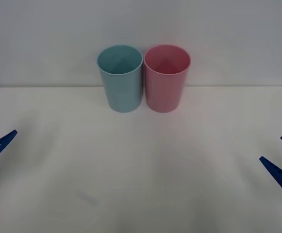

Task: Grasp the object on the table and drop it into the matching bin: aluminum can to the light blue bin, PET bottle to the pink bin.

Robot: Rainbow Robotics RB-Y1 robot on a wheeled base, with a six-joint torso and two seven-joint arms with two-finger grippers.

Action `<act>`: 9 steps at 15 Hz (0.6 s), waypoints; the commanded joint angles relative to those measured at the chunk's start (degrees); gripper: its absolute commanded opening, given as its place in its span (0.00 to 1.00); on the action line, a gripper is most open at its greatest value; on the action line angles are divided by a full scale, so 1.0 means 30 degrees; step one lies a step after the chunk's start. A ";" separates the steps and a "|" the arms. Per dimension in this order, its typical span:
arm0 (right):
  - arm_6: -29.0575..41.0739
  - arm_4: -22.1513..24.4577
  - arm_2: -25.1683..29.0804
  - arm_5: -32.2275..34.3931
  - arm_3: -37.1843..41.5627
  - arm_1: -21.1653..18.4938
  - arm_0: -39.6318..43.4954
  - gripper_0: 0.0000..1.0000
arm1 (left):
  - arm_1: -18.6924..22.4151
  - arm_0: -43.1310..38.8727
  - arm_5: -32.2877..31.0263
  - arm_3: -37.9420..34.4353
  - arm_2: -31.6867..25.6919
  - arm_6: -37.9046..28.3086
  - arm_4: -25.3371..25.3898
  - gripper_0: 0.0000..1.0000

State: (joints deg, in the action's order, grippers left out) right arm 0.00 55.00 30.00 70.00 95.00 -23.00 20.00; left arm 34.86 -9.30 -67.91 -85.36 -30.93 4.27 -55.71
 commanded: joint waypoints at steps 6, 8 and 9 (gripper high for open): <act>0.0000 0.0000 0.0000 0.0000 0.0000 0.0000 0.0000 1.00 | 0.1328 -0.3228 -0.0978 -0.0023 -0.0150 0.1535 0.2339 1.00; 0.0000 0.0000 0.0000 0.0000 0.0000 0.0000 0.0000 1.00 | 0.1328 -0.3315 -0.1007 -0.0023 -0.0062 0.1506 0.2368 1.00; 0.0000 0.0000 0.0000 0.0000 0.0000 0.0000 0.0000 1.00 | 0.1328 -0.3286 -0.1007 -0.0023 0.0143 0.1477 0.2368 1.00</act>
State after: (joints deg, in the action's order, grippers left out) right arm 0.00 55.00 30.00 70.00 95.00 -23.00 20.00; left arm 38.87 -19.22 -70.93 -85.43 -30.91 8.77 -48.60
